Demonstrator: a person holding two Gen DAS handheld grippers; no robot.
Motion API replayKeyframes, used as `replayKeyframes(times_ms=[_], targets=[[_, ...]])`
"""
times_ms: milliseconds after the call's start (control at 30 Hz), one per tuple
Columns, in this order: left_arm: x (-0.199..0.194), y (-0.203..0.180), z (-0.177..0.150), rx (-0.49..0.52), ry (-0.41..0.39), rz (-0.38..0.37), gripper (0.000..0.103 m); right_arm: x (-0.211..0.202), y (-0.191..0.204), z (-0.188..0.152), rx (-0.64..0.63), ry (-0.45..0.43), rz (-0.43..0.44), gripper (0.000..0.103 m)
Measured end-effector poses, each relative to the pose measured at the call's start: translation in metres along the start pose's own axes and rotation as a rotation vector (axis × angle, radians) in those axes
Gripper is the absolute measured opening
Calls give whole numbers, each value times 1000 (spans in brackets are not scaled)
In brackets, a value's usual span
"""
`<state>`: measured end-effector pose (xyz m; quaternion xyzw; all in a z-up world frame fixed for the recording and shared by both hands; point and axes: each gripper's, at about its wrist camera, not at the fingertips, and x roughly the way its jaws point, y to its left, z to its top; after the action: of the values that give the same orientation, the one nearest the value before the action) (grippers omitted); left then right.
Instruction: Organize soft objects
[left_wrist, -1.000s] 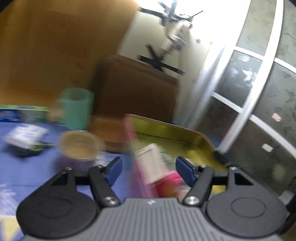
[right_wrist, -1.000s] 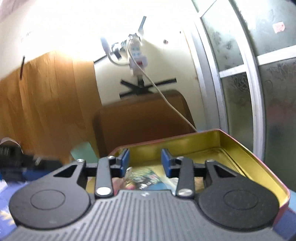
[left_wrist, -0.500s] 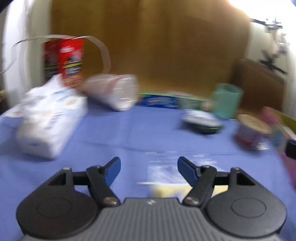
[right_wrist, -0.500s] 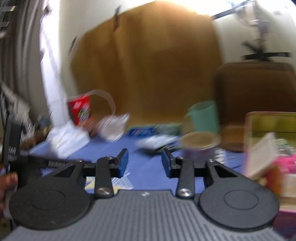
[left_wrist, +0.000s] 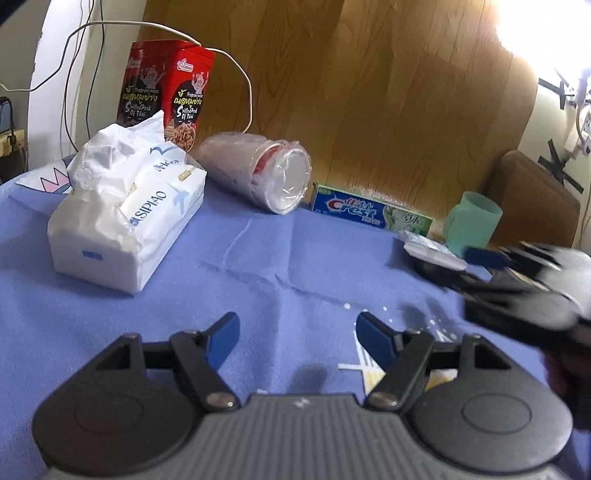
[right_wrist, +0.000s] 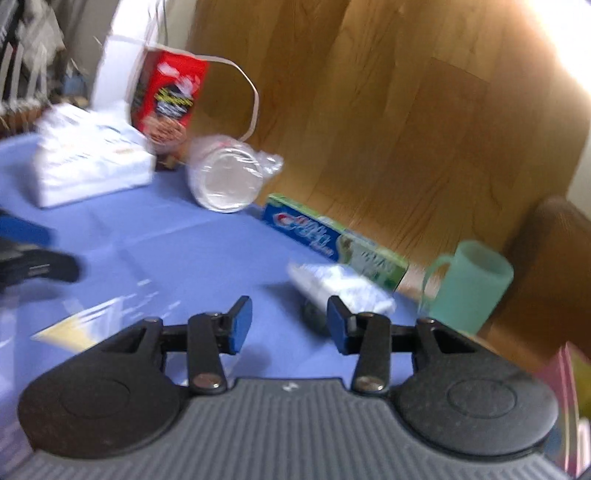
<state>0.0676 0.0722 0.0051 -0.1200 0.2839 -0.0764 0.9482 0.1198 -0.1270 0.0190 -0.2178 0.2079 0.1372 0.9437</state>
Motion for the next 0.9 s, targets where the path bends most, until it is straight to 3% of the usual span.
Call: replayKeyframes(times_ms=[100,167,233,267,467,533,600,667,733,767,900], targets=[[-4,-2,-1,8,-19,0,72,35,0,12,-45,47,-58,51],[-4,-2,-1,8,-27,3,72,58,-1,15,-86,102,-91,47],[-3,1,1,-1,-26,2,72,63,0,13,-133,103,-109,24],[-3,2,1,-9,-26,3,72,57,2,13,-160,82,-122,20],[-1,6,3,-26,-13,-4,72,-45,32,-3,-211,-72,9,16],[0,6,3,-26,0,-21,72,-82,43,-20,-232,-81,61,10],[2,5,3,-20,18,-31,72,-117,52,-40,-258,-69,96,10],[4,2,3,-7,37,-38,76,-144,58,-59,-270,-44,117,14],[5,0,3,6,46,-51,79,-163,56,-71,-231,-18,138,42],[5,-1,2,9,48,-57,80,-173,51,-74,-174,-7,170,48],[4,-10,2,31,66,-41,81,-185,27,-72,24,-8,282,58]])
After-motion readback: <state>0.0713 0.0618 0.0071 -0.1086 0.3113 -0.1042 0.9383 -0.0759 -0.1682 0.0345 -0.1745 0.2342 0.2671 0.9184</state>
